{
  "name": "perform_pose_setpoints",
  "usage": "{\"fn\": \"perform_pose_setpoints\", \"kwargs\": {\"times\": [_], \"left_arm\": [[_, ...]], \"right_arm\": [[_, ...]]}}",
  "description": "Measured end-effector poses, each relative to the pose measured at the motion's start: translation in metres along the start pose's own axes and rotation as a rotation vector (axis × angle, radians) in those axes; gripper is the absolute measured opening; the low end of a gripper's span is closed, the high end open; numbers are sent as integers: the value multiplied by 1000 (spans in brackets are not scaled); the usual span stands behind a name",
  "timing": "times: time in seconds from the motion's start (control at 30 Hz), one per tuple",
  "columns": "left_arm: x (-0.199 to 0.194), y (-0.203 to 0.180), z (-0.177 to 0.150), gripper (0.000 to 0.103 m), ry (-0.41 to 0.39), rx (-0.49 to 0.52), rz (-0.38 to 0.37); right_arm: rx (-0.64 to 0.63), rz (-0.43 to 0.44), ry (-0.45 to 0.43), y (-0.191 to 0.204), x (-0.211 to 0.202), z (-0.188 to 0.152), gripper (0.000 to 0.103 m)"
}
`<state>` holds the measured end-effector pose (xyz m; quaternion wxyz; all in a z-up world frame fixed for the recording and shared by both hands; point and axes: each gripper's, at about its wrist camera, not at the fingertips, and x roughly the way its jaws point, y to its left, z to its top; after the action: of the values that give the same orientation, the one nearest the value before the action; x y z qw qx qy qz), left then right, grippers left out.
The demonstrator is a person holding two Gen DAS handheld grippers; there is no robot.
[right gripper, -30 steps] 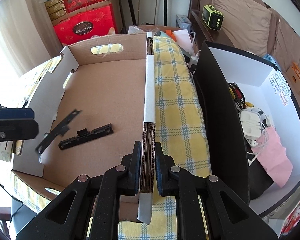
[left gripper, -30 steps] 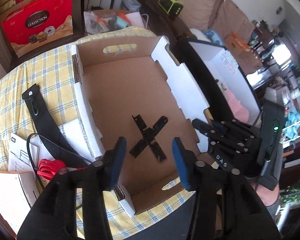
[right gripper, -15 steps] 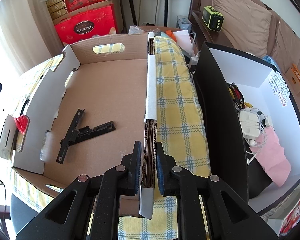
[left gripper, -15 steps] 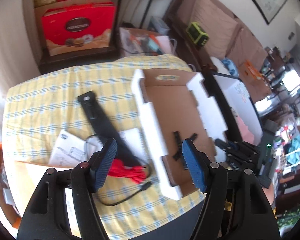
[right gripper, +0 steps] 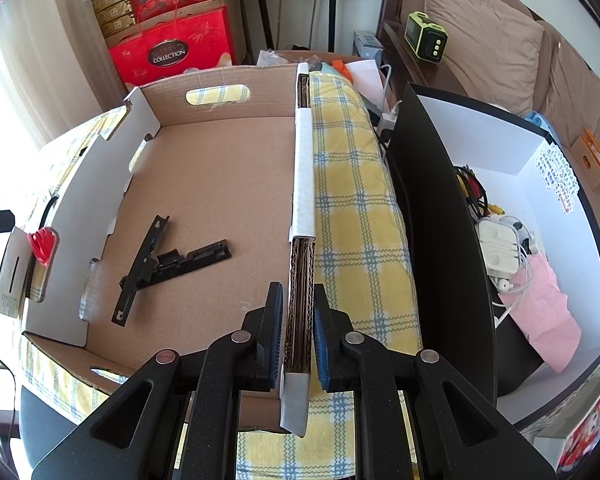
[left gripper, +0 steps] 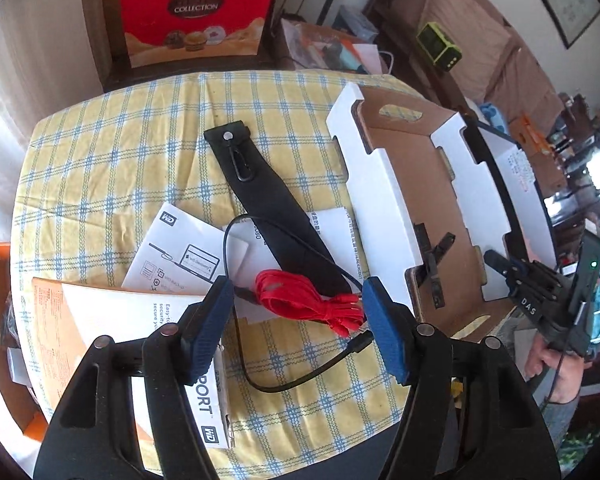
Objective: Organize objects
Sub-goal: 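Grasp the red cable bundle with the left gripper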
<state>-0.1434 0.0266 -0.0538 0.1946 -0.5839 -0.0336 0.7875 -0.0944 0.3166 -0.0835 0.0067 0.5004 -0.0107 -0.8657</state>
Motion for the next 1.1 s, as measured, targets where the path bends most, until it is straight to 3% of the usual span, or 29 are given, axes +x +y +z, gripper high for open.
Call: {"fn": "perform_pose_setpoints", "kwargs": {"times": [0.2, 0.4, 0.53, 0.63, 0.7, 0.8, 0.87, 0.93, 1.1], "left_arm": [[10, -14, -6, 61, 34, 55, 16], [27, -23, -13, 50, 82, 59, 31], [33, -23, -11, 46, 68, 25, 41], [37, -18, -7, 46, 60, -32, 39], [41, -15, -5, 51, 64, -67, 23], [44, -20, -2, 53, 46, -61, 35], [45, -18, -1, 43, 17, -73, 34], [45, -12, 1, 14, -1, -100, 44], [42, -5, 0, 14, -20, -121, 21]], "right_arm": [[1, -3, 1, 1, 0, -2, 15], [1, -2, 1, 1, 0, -2, 16], [0, -2, 2, 2, 1, -2, 16], [2, -2, 2, 2, 0, -2, 16], [2, -2, 2, 2, 0, -2, 16], [1, -4, 2, 2, 0, -2, 16], [3, -4, 1, 1, 1, -2, 16], [6, -1, 2, 1, 1, -2, 16], [2, -5, 1, 1, 1, -2, 16]]}}
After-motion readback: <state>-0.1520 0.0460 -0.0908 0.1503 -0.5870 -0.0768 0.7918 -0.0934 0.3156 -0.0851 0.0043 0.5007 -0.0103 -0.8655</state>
